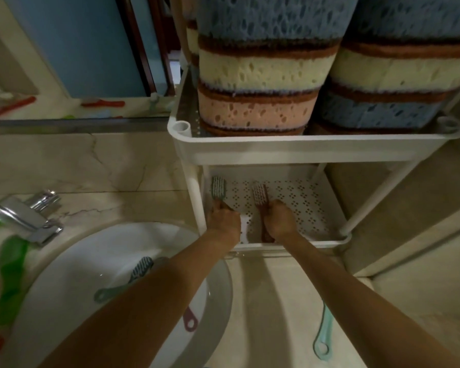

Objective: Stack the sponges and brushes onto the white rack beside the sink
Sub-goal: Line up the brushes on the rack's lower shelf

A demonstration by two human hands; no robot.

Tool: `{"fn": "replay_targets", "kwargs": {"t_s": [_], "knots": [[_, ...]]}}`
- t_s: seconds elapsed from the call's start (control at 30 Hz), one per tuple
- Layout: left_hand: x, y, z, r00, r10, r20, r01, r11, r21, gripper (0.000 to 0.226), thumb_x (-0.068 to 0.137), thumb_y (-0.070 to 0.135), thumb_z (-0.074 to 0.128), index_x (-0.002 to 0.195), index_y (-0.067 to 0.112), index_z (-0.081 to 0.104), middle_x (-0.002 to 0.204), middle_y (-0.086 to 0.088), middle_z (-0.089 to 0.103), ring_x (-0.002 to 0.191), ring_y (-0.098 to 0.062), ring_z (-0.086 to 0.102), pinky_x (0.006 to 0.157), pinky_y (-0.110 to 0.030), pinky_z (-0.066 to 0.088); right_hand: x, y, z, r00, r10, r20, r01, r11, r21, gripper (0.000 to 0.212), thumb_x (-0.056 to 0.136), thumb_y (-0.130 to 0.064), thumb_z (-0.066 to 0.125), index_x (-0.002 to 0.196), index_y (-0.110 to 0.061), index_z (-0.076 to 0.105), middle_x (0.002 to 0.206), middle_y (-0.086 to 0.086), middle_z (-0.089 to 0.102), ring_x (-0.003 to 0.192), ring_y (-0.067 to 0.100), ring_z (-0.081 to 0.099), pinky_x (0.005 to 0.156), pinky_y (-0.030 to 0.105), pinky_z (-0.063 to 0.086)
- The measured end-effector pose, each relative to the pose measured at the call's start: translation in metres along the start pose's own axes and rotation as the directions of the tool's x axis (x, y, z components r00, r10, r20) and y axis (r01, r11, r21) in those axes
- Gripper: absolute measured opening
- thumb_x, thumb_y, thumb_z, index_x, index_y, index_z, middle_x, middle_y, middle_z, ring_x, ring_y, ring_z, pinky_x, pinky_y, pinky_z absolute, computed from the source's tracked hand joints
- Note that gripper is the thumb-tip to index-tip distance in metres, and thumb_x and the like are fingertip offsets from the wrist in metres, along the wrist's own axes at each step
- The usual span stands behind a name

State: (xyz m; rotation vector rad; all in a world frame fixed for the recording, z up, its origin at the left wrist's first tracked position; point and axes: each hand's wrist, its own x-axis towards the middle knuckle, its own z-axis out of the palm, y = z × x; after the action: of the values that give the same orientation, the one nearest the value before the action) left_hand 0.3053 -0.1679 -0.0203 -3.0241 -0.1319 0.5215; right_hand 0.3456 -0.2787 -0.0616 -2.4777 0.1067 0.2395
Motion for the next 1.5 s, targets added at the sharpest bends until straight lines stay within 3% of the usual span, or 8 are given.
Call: {"fn": "replay_targets", "kwargs": {"t_s": [0.17, 0.43, 0.7, 0.87, 1.07, 1.4, 1.5], "knots": [[0.002, -0.002, 0.002, 1.0, -0.012, 0.011, 0.012, 0.998, -0.062, 0.052, 0.095, 0.013, 0.043, 0.141, -0.007, 0.029, 0.152, -0.023, 0.023, 0.145, -0.037, 0.01, 0.12, -0.039, 0.007, 0.002, -0.009, 0.011, 0.996, -0.083, -0.028, 0.083, 0.997, -0.01, 0.04, 0.098, -0.029, 0.042, 0.109, 0.008, 0.054, 0.107, 0.025, 0.065, 0.099, 0.038, 0.063, 0.079, 0.037, 0.048], [0.007, -0.005, 0.003, 0.995, -0.08, 0.056, 0.096, 0.923, -0.372, 0.053, 0.097, 0.011, 0.036, 0.145, -0.005, 0.02, 0.157, -0.021, 0.003, 0.145, -0.037, 0.005, 0.119, -0.038, 0.007, 0.014, -0.031, 0.024, 0.981, -0.185, 0.056, 0.191, 0.974, -0.125, 0.029, 0.098, -0.017, 0.04, 0.115, 0.002, 0.054, 0.116, 0.02, 0.061, 0.105, 0.032, 0.058, 0.084, 0.034, 0.042], [0.011, -0.006, 0.005, 0.993, -0.113, 0.043, 0.119, 0.847, -0.519, 0.049, 0.094, 0.009, 0.041, 0.142, 0.005, 0.033, 0.157, -0.017, 0.013, 0.144, -0.032, 0.013, 0.117, -0.033, 0.011, 0.02, -0.048, 0.028, 0.986, -0.123, 0.109, 0.126, 0.992, -0.022, 0.021, 0.091, -0.023, 0.052, 0.102, -0.01, 0.062, 0.105, 0.013, 0.068, 0.093, 0.028, 0.063, 0.067, 0.024, 0.036], [0.013, -0.009, 0.002, 0.991, -0.115, 0.063, 0.13, 0.806, -0.577, 0.047, 0.093, 0.006, 0.039, 0.141, 0.007, 0.035, 0.155, -0.015, 0.021, 0.141, -0.031, 0.022, 0.115, -0.031, 0.014, 0.03, -0.053, 0.032, 0.988, -0.109, 0.108, 0.107, 0.994, 0.023, 0.029, 0.086, -0.024, 0.056, 0.11, -0.008, 0.061, 0.11, 0.015, 0.067, 0.1, 0.032, 0.063, 0.076, 0.029, 0.045], [0.013, -0.01, 0.0, 0.989, -0.123, 0.081, 0.146, 0.764, -0.629, 0.047, 0.097, 0.008, 0.033, 0.143, 0.01, 0.032, 0.158, -0.011, 0.014, 0.142, -0.032, 0.023, 0.114, -0.03, 0.017, 0.037, -0.059, 0.031, 0.996, -0.044, 0.083, 0.034, 0.993, 0.113, 0.038, 0.086, -0.018, 0.058, 0.117, 0.001, 0.047, 0.117, 0.023, 0.06, 0.107, 0.037, 0.058, 0.087, 0.042, 0.049], [0.011, -0.008, 0.001, 0.983, -0.164, 0.086, 0.18, 0.736, -0.653, 0.037, 0.099, 0.015, 0.036, 0.132, 0.002, 0.046, 0.146, -0.018, 0.038, 0.132, -0.033, 0.039, 0.109, -0.033, 0.031, 0.031, -0.055, 0.026, 0.988, -0.09, 0.128, 0.086, 0.996, 0.034, 0.031, 0.088, -0.025, 0.057, 0.112, -0.005, 0.059, 0.109, 0.016, 0.066, 0.102, 0.032, 0.063, 0.074, 0.03, 0.045], [0.007, -0.008, 0.001, 0.982, -0.166, 0.091, 0.185, 0.733, -0.655, 0.037, 0.097, 0.013, 0.04, 0.13, -0.001, 0.048, 0.141, -0.02, 0.044, 0.128, -0.034, 0.044, 0.106, -0.035, 0.035, 0.025, -0.057, 0.017, 0.982, -0.089, 0.165, 0.084, 0.996, 0.035, 0.029, 0.088, -0.019, 0.055, 0.113, -0.007, 0.062, 0.114, 0.016, 0.066, 0.103, 0.031, 0.062, 0.078, 0.029, 0.046]]}}
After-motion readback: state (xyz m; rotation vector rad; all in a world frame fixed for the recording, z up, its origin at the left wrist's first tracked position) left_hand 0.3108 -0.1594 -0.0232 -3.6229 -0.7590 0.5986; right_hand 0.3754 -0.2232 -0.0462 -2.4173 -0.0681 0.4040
